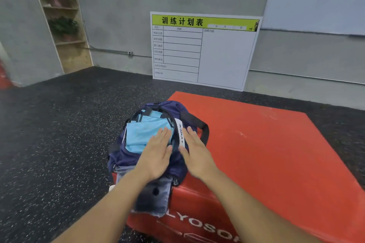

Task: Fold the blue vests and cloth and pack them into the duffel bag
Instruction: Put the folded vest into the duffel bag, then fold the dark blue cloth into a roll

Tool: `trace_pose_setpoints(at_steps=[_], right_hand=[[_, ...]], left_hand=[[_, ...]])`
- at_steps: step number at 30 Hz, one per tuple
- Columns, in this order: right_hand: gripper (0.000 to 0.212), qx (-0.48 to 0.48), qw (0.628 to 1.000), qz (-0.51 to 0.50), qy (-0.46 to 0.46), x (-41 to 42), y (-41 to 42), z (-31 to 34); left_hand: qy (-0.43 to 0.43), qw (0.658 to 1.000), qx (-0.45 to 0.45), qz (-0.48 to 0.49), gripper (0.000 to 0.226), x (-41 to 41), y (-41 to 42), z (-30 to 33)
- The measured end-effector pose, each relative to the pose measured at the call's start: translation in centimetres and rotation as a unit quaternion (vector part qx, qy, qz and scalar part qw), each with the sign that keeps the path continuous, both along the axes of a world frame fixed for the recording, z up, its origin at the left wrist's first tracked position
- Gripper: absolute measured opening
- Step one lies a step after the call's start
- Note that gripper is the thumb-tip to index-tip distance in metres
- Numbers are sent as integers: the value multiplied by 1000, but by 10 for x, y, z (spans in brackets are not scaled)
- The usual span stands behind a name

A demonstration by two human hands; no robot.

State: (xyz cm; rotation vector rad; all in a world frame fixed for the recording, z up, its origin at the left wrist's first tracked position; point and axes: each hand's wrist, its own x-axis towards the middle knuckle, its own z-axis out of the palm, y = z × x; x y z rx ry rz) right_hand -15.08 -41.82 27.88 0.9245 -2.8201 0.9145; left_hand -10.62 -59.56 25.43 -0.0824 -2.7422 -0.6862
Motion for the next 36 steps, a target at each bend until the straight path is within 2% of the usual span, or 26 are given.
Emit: trace_pose_setpoints(at_steps=[5,9,13,17,22,30,36], right_hand=[[63,19,999,-39,25,19,94,15],[62,29,995,-80,45,36,173,22],[61,30,988,-140,52,56,256,16],[59,19,979,-196,47,90,335,-3],[59,18,962,-274,14,151,424,-47],[57,32,920,-378,-96,255,522,-140],[56,-4,885,-426,-185,310,551,-225]], left_hand=[[28,998,-10,-60,83,3,85,24],[29,993,-1,-115,72,2,161,38],[29,982,-2,-185,82,4,240,36],[22,965,11,-260,71,20,318,26],[-3,944,8,-331,83,53,407,4],[-81,911,14,-403,67,120,516,-70],[-158,887,-43,-431,67,157,555,-124]])
